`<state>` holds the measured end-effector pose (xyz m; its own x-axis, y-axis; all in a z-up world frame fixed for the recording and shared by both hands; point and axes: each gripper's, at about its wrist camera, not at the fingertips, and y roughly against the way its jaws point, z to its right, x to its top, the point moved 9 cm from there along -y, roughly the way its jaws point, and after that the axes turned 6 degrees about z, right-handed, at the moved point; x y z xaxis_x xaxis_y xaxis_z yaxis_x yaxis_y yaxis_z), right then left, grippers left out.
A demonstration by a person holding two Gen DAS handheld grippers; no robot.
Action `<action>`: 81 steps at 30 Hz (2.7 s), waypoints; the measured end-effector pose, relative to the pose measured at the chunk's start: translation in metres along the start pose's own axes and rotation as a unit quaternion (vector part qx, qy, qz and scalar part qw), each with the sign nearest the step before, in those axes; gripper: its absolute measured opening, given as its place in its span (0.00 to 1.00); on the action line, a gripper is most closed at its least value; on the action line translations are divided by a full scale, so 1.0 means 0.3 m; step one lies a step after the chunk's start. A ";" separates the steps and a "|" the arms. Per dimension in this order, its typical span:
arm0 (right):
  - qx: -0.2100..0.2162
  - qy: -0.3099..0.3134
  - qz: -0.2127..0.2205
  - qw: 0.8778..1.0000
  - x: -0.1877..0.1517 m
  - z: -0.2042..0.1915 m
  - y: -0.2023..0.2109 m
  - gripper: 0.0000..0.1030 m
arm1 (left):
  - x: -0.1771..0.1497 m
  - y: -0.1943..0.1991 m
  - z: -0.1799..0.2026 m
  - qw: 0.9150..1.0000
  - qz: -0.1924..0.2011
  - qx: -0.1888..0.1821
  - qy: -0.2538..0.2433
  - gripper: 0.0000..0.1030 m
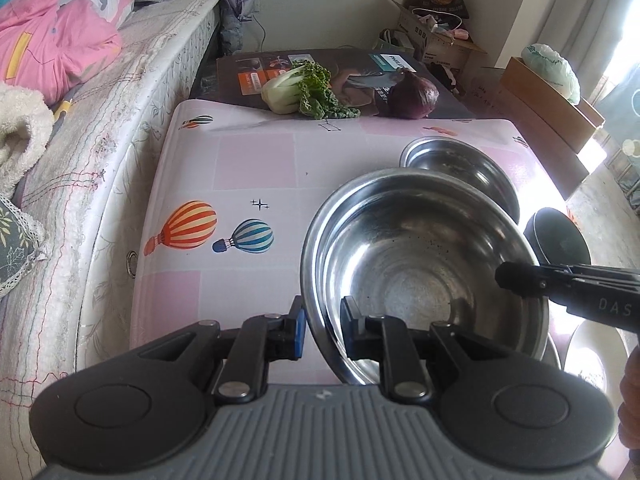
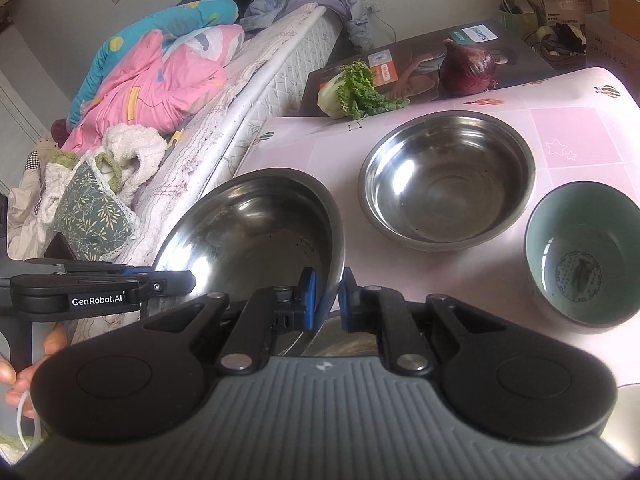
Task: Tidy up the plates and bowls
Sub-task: 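Lower the steel bowl into the other steel bowl and open both tools, then move both tools to the teal ceramic bowl and grip its rim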
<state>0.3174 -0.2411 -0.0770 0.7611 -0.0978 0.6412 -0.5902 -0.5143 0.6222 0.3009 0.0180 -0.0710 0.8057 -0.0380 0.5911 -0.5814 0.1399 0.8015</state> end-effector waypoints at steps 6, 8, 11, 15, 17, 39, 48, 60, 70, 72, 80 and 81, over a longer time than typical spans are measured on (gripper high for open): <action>-0.017 -0.021 0.015 1.000 0.013 0.116 0.061 0.11 | 0.026 -0.041 0.113 1.000 -0.011 -0.014 -0.018 0.18; -0.022 -0.029 0.021 0.999 0.025 0.159 0.075 0.11 | 0.041 -0.061 0.152 0.999 -0.015 -0.020 -0.024 0.18; -0.031 -0.040 0.027 0.998 0.050 0.227 0.088 0.11 | 0.070 -0.097 0.207 0.999 -0.023 -0.029 -0.031 0.18; -0.047 -0.048 0.032 0.997 0.102 0.315 0.083 0.11 | 0.120 -0.160 0.273 0.998 -0.032 -0.040 -0.036 0.18; -0.054 -0.050 0.033 0.997 0.128 0.352 0.071 0.11 | 0.145 -0.194 0.298 0.998 -0.034 -0.041 -0.037 0.18; -0.095 -0.018 0.025 0.995 0.315 0.560 -0.212 0.22 | 0.300 -0.462 0.343 0.998 -0.038 -0.006 -0.054 0.34; -0.046 -0.071 0.052 0.995 0.321 0.553 -0.102 0.32 | 0.328 -0.340 0.334 0.999 0.001 -0.014 -0.052 0.59; -0.024 -0.059 0.095 0.993 0.241 0.435 0.302 0.56 | 0.254 -0.003 0.410 0.992 0.087 -0.060 -0.064 0.98; -0.047 -0.065 0.095 0.992 0.065 0.431 0.526 0.58 | 0.096 0.094 0.509 0.988 0.093 -0.107 -0.065 0.99; -0.050 -0.067 0.096 0.992 0.037 0.436 0.553 0.58 | 0.076 0.094 0.524 0.988 0.092 -0.108 -0.066 0.99; -0.059 -0.079 0.096 0.991 -0.022 0.468 0.607 0.59 | 0.013 0.097 0.585 0.985 0.087 -0.122 -0.086 0.99; -0.059 -0.080 0.096 0.990 -0.024 0.473 0.610 0.59 | 0.010 0.095 0.590 0.985 0.087 -0.123 -0.087 0.99</action>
<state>0.2420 -0.4554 -0.0317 0.6591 -0.3232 0.6790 -0.7484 -0.3712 0.5497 0.2668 -0.1533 -0.0302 0.6526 -0.1588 0.7409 -0.6463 0.3939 0.6536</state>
